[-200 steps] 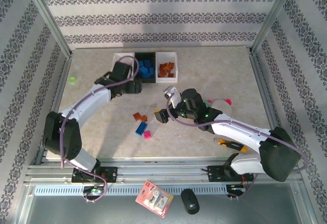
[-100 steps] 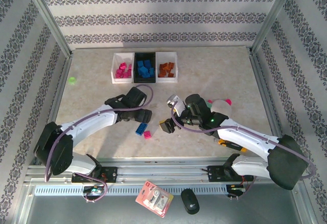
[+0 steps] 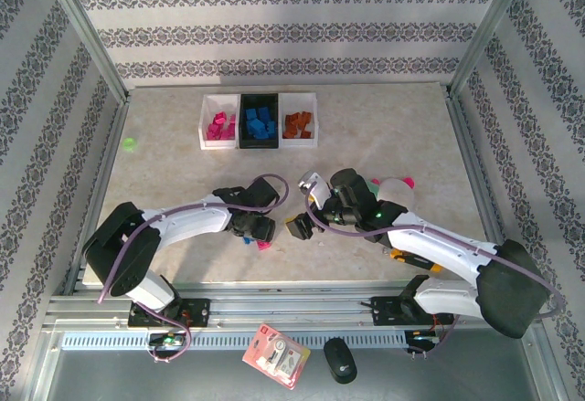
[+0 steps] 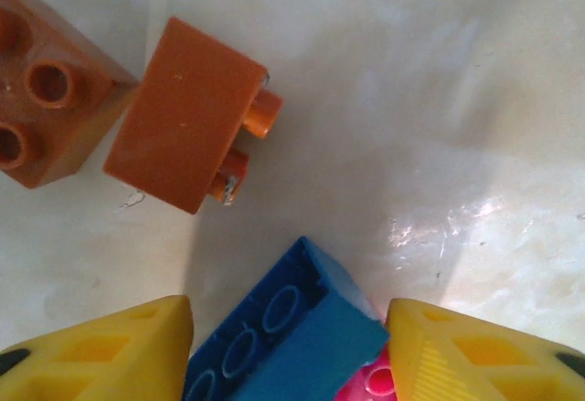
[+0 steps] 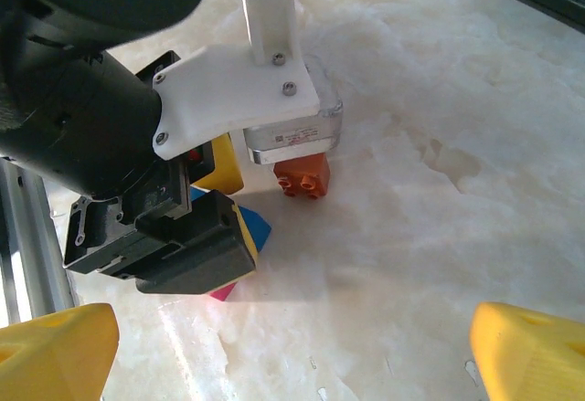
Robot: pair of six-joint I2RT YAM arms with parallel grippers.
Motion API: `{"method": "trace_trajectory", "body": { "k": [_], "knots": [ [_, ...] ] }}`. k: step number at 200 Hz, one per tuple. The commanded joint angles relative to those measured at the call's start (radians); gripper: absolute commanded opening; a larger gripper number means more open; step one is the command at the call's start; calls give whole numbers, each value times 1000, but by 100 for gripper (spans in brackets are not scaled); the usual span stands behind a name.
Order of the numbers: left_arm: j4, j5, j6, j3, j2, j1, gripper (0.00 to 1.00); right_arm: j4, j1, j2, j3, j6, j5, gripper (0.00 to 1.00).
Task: Sort the legos into containers by color
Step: Pick up the lego from the middle-left of the table.
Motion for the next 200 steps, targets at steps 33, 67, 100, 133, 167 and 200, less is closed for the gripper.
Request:
{"method": "trace_trajectory", "body": {
  "k": [33,67,100,133,167,200],
  "knots": [
    [-36,-48,-20,-1,20,-12,45,14,11,11,3,-3,-24,98],
    [-59,-67,-27,9,2,-12,39,19,12,19,3,-1,-24,98],
    [-62,-119,-48,14,-14,-12,30,25,15,28,12,3,-36,98],
    [-105,-135,-58,49,-15,-12,26,23,18,19,14,4,-30,98],
    [-150,-187,-43,92,-80,-10,20,29,17,6,19,9,-26,98],
    [-140,-229,-3,137,-124,37,19,55,18,15,41,9,-24,98]
  ]
}}
